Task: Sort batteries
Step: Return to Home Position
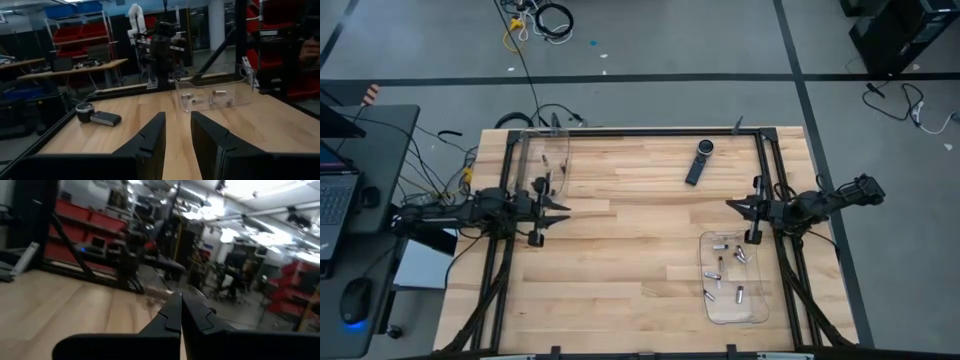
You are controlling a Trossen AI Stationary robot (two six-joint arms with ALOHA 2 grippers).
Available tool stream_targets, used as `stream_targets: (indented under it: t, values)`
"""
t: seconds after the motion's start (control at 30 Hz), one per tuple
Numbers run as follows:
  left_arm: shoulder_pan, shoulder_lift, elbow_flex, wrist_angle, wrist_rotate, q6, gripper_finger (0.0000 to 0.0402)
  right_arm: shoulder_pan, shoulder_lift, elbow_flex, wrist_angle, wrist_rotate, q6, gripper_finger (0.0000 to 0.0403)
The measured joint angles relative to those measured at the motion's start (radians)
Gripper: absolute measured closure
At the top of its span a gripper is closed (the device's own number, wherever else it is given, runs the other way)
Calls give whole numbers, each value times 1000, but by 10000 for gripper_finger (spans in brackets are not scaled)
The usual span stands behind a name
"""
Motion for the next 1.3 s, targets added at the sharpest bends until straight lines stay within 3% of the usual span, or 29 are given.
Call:
stream_targets:
  t: [0.47,1.3]
  values:
    - [0,0,0,4,-26,-102,312,0,0,0,24,23,26,403]
    - [0,0,-1,4,-26,-104,312,0,0,0,24,23,28,400]
